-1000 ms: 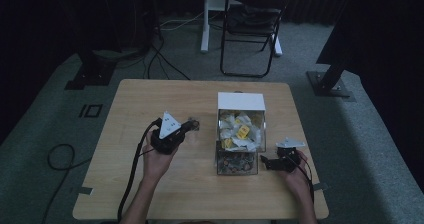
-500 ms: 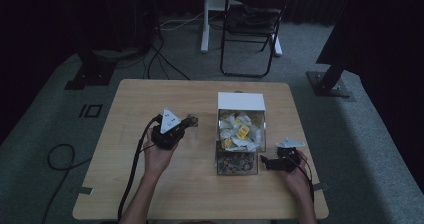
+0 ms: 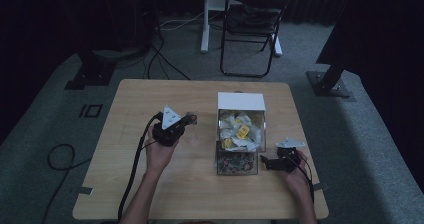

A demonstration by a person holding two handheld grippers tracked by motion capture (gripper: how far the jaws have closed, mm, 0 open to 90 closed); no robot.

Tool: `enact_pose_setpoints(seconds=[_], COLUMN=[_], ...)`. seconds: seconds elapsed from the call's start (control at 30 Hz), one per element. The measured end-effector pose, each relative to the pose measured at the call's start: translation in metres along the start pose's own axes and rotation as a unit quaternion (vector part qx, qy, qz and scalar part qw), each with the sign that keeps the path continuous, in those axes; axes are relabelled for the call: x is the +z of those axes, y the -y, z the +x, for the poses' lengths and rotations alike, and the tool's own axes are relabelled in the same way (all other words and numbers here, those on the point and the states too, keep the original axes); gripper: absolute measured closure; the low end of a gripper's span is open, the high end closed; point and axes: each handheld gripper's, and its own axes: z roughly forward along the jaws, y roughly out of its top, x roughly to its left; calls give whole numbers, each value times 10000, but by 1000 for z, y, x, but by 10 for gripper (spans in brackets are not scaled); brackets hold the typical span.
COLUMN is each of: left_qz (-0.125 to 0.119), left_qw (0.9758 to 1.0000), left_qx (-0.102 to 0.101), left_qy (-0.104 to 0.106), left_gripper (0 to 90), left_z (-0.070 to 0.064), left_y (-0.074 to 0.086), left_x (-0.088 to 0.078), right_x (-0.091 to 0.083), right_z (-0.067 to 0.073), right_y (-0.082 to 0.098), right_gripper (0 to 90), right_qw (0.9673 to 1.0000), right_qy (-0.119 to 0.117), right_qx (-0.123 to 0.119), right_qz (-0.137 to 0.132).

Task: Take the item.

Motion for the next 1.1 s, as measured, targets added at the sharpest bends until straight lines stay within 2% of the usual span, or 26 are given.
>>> enact_pose_setpoints(seconds=[0.33, 1.1], left_qz=[64, 301], left_qw=[10000, 9995], left_qx=[-61, -27], left_qy=[-45, -113], left_gripper=[900, 900], left_z=[1, 4], left_y=[2, 8], left_x=[8, 23], right_x=[0, 0], right_z=[0, 0], right_y=[0, 0], right_gripper=[121, 120], right_qw=[10000, 10000], right_qy=[0, 0], right_qx=[0, 2], right_qz=[0, 0])
